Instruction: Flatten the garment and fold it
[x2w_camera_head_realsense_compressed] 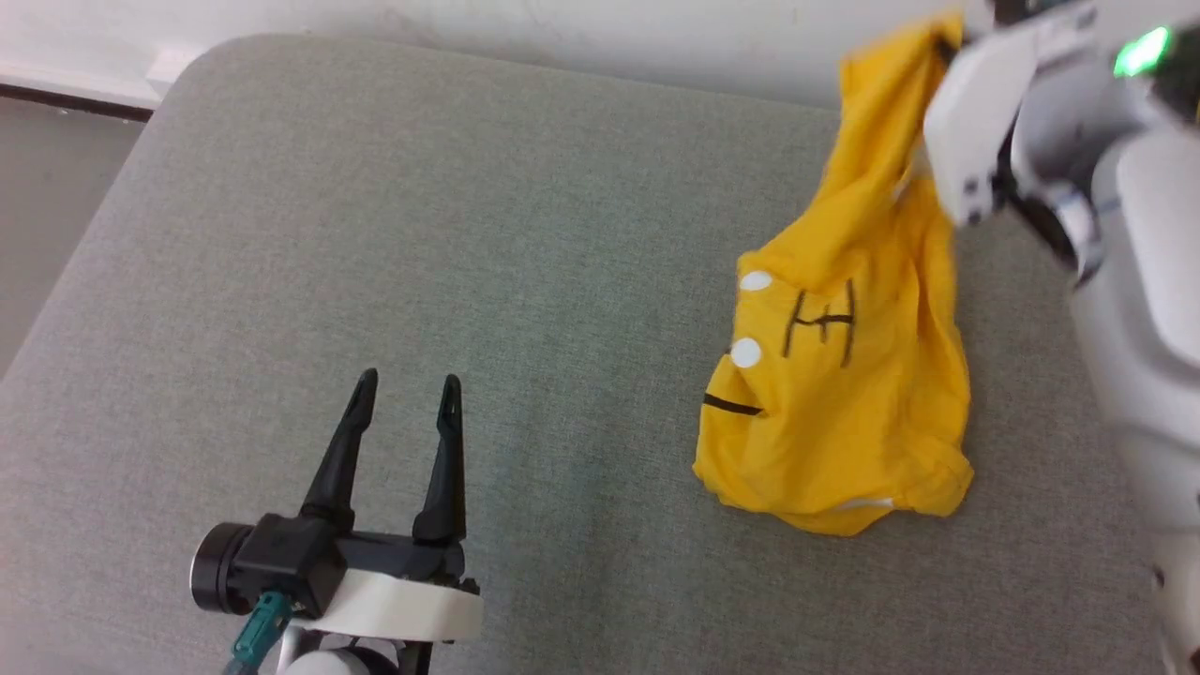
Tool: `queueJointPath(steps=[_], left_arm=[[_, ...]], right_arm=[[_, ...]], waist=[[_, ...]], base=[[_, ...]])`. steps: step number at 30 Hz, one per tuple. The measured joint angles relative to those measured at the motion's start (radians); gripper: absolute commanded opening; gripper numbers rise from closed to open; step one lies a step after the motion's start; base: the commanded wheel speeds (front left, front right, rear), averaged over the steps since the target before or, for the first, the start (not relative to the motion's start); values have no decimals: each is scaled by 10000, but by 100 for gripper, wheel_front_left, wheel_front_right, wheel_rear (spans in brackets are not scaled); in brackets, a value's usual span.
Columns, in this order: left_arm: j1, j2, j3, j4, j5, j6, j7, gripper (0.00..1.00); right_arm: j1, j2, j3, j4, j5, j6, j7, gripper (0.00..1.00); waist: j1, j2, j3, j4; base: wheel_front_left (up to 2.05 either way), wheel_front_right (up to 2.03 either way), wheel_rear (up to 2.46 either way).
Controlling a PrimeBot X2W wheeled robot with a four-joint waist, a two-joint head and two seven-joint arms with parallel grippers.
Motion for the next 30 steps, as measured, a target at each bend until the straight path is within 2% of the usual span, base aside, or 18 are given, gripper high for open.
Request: queueJointPath(steps=[4, 7, 14, 15, 16, 17, 24, 30], left_arm=[[-25, -4, -56, -71, -19, -6, 0, 100], [-235, -10, -190, -4, -100, -48, 0, 100], [-657, -31, -869, 347, -570, -61, 0, 100], [-688, -35, -945, 399, -614, -58, 0, 100], [-733, -35, -1009, 426, -629, -56, 0, 100], [-769, -35, -1051, 441, -648, -50, 0, 100], [-840, -36, -1104, 587, -679, 58, 0, 100], [-706, -40, -951, 573, -426, 136, 0, 100]], right_arm=[[-1503, 54, 314, 201, -244, 0, -403, 0], [-2220, 102, 504, 809, -606, 0, -769, 0], [-2265, 270, 625, 3055, -1223, 2, -1256, 0], [-2188, 309, 571, 3340, -1260, 0, -1279, 26], [-2118, 353, 566, 3626, -1346, 0, -1273, 67], [-2071, 407, 527, 3864, -1390, 0, -1273, 100], [-2083, 709, 405, 4585, -1279, 2, -1852, 100], [-1973, 387, 322, 4230, -270, 2, -2543, 100]], waist=[[1, 0, 98, 50], [2, 0, 327, 118], [4, 0, 825, 878], [4, 0, 879, 1019], [3, 0, 934, 1156], [4, 0, 990, 1279], [6, 0, 1264, 1631], [3, 0, 883, 1525]], base=[[0, 0, 0], [0, 0, 0], [0, 0, 0], [0, 0, 0], [0, 0, 0], [0, 0, 0], [0, 0, 0], [0, 0, 0]])
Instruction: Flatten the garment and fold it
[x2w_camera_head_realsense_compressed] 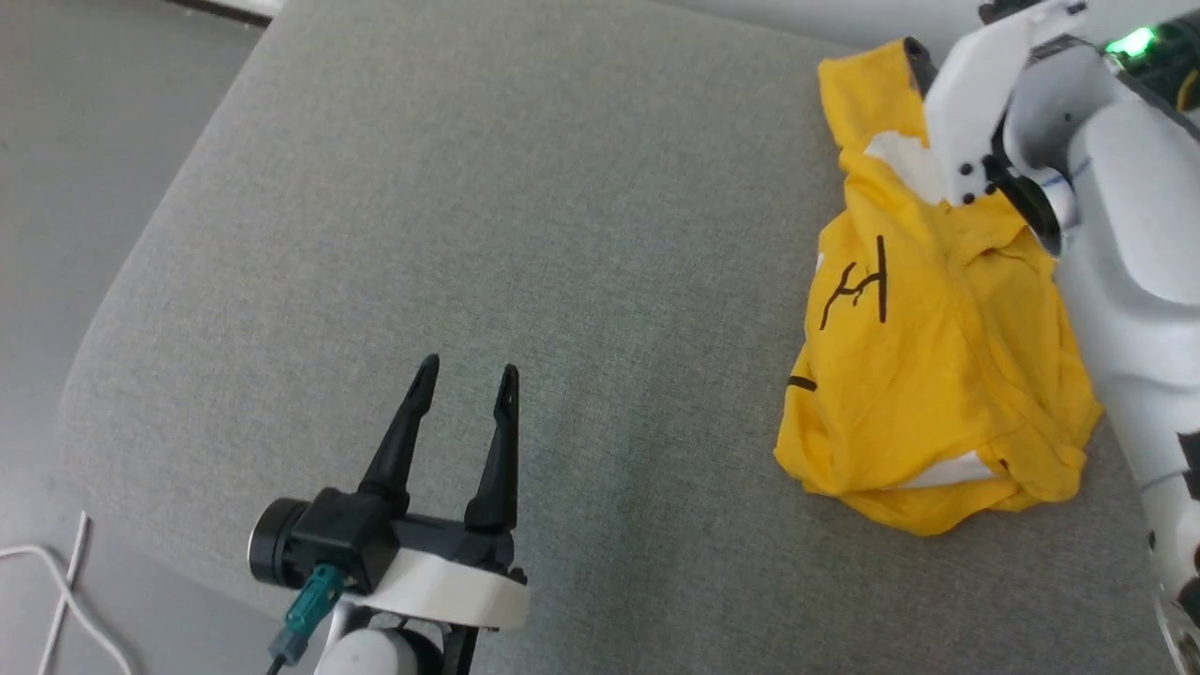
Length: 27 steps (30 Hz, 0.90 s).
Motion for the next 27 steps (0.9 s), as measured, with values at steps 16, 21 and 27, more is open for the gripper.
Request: queueJointPath(steps=[16, 21, 27], left_arm=[[1051, 0, 516, -476, 303, 105, 0, 100], [968, 0, 514, -500, 301, 67, 0, 100], [594, -2, 539, -489, 303, -23, 0, 100]], right_arm=[[7167, -1166, -2527, -5894, 1223, -2, 3099, 100], [8118, -709, -2788, -6750, 836, -2, 3613, 100], [7759, -376, -2681, -6403, 412, -2, 3417, 29]], waist=[[-4, 0, -1245, -1141], [-2, 0, -938, -1200], [-1, -2, -437, -1053]], base=[[0, 0, 0], [0, 0, 0], [0, 0, 0]])
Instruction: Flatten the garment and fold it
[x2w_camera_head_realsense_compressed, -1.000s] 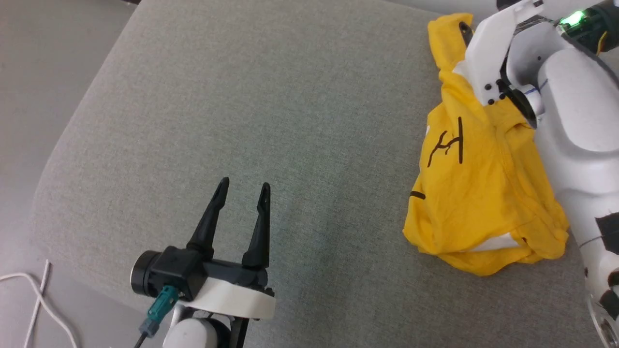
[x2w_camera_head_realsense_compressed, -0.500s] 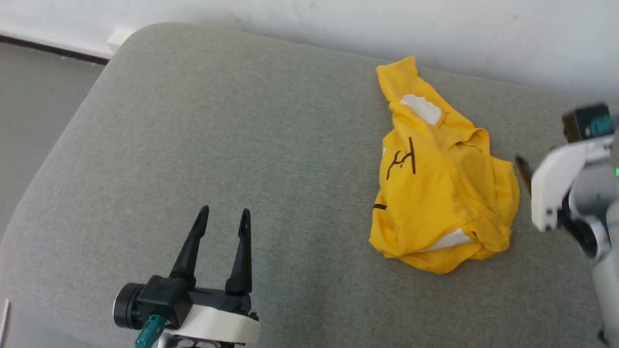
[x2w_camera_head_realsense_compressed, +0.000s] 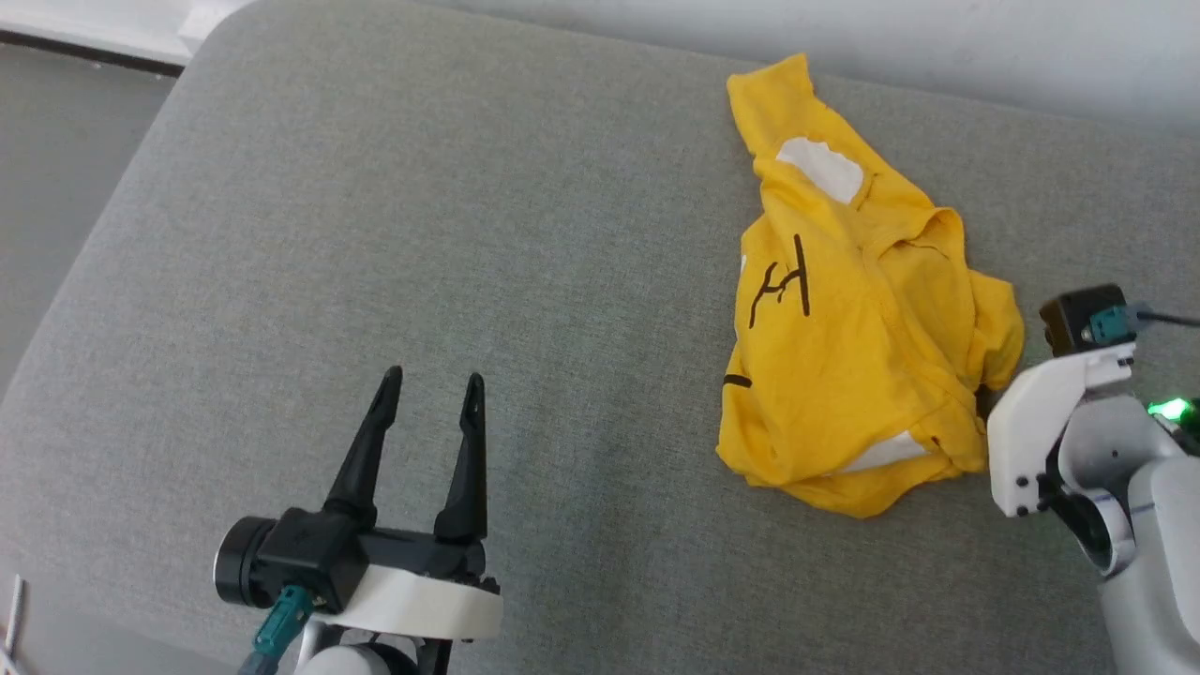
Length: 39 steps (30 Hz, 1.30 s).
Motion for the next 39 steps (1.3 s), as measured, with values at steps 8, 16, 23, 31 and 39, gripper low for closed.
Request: queueJointPath(steps=[8, 16, 23, 31, 39], left_arm=[[-26, 2, 138, 128, -2, -65, 0, 100], [46, 0, 291, 113, 211, -52, 0, 100], [495, 0, 474, 10, 318, 35, 0, 100], [690, 2, 686, -148, 337, 31, 0, 100], [766, 12, 746, -96, 439, 2, 0, 100]], right_arm=[[-854, 113, 280, 665, -211, 2, -677, 0], [-1395, 186, 199, -901, 422, 0, -1220, 0], [-189, 543, -2351, -4337, 389, 2, -986, 0], [4390, 1760, -6218, -5724, 550, 0, -959, 0], [5235, 1808, -5428, -2602, 1335, -2, -2638, 100]], waist=[[1, 0, 273, -35], [2, 0, -309, -515], [-1, 0, -1001, -1171], [-1, 0, -1156, -1599], [1, 0, -1136, -1965]], base=[[0, 0, 0], [0, 0, 0], [0, 0, 0], [0, 0, 0], [0, 0, 0]])
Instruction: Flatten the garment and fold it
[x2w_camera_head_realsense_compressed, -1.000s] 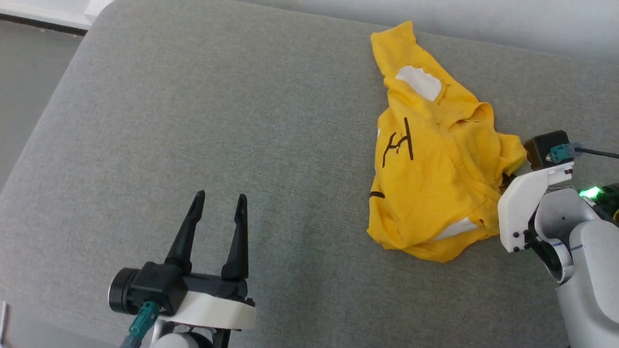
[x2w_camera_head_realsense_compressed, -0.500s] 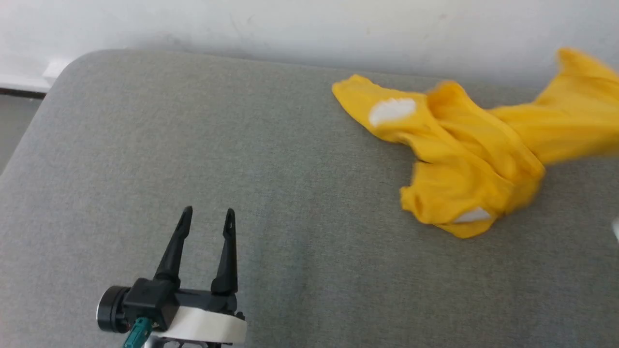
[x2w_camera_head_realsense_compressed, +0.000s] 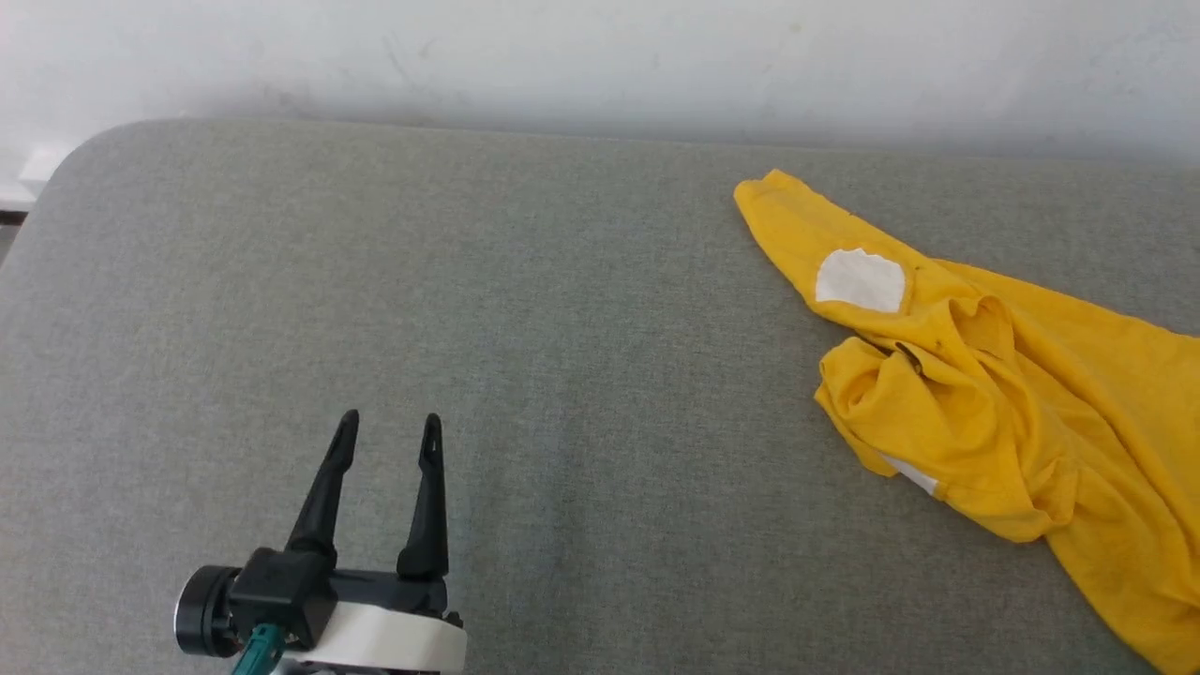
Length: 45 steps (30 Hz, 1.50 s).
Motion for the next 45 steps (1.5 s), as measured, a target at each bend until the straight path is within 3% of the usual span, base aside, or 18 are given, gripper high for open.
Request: queueJointPath(steps=[4, 9, 14, 21, 30, 31, 32, 40, 45], left_arm=[[0, 2, -2, 42, 2, -69, 0, 100], [9, 0, -50, 102, 56, -71, 0, 100], [26, -2, -121, 115, 56, -69, 0, 100], [39, -6, -247, 174, 52, -65, 0, 100], [43, -6, -222, 230, 6, -69, 0, 100], [43, -6, -224, 236, 2, -69, 0, 100], [42, -6, -226, 244, -8, -69, 0, 100], [43, -6, -203, 362, -6, -65, 0, 100], [46, -10, -151, 341, -6, -56, 0, 100]], right_arm=[[-395, 12, 600, 330, -36, 0, -487, 100], [-998, 4, 1415, -347, -40, 0, -510, 100], [-1554, 4, 2232, -1045, -144, 2, 374, 100], [-1510, -2, 2713, -642, -437, 0, 2111, 100], [-1318, 12, 2897, -190, -403, 2, 2119, 100], [-1318, 8, 2928, -113, -439, 0, 2132, 19], [-1321, 6, 2945, -82, -502, 0, 2128, 0], [-1817, 6, 3344, -882, -531, 0, 2033, 0], [-3113, -71, 4819, -2265, -832, 2, 2263, 0]], waist=[[0, 0, -154, -105], [-1, 1, -386, -146], [-1, 1, -493, 35], [0, 1, -438, 537], [0, 1, -106, 1097], [0, 1, -72, 1131], [1, 1, -41, 1160], [1, 0, -235, 1112], [0, 1, -589, 948]], base=[[0, 0, 0], [0, 0, 0], [0, 0, 0], [0, 0, 0], [0, 0, 0], [0, 0, 0], [0, 0, 0], [0, 0, 0], [0, 0, 0]])
